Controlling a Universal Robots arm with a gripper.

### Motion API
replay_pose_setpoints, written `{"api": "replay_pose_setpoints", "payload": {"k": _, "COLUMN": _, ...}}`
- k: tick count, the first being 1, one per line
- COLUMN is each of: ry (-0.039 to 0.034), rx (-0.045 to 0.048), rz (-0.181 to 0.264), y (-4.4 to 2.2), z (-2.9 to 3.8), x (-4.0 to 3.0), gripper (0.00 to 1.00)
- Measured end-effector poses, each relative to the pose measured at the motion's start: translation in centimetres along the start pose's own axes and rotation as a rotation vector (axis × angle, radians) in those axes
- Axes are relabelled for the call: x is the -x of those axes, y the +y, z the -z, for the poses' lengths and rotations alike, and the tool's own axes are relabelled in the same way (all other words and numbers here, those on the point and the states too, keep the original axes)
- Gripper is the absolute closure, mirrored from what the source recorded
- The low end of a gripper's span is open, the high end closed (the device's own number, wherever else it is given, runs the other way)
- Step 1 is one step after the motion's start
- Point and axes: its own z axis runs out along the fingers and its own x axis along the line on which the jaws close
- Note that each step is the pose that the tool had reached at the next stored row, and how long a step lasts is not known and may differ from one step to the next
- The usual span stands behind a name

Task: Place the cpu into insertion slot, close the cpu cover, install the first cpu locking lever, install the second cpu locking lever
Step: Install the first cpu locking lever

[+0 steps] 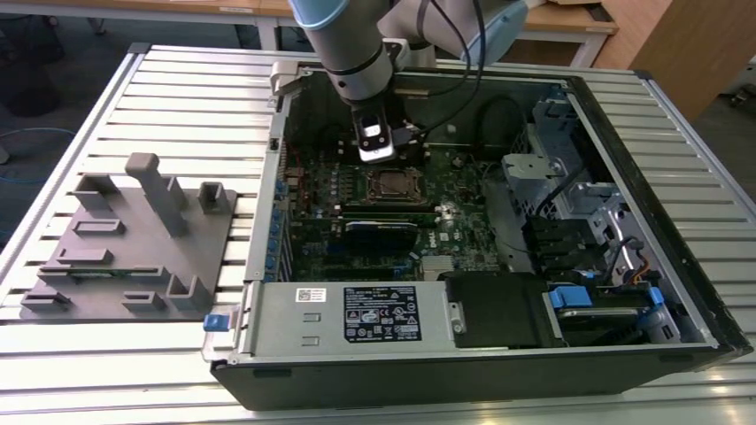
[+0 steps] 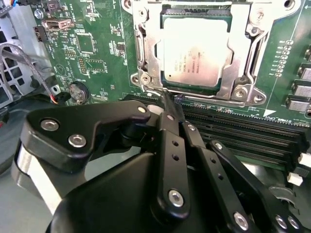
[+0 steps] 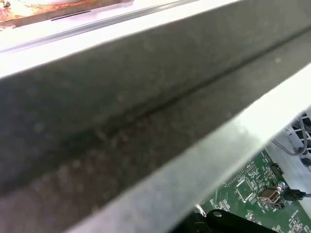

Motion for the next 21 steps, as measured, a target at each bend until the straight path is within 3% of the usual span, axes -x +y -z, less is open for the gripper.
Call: {"api": "replay_pose_setpoints", "payload": {"k": 21, "ry": 0.0000, "rx": 0.0002, "rz": 0.000, "y": 0.13, "z": -0.11, "x": 0.73, "gripper": 0.90}}
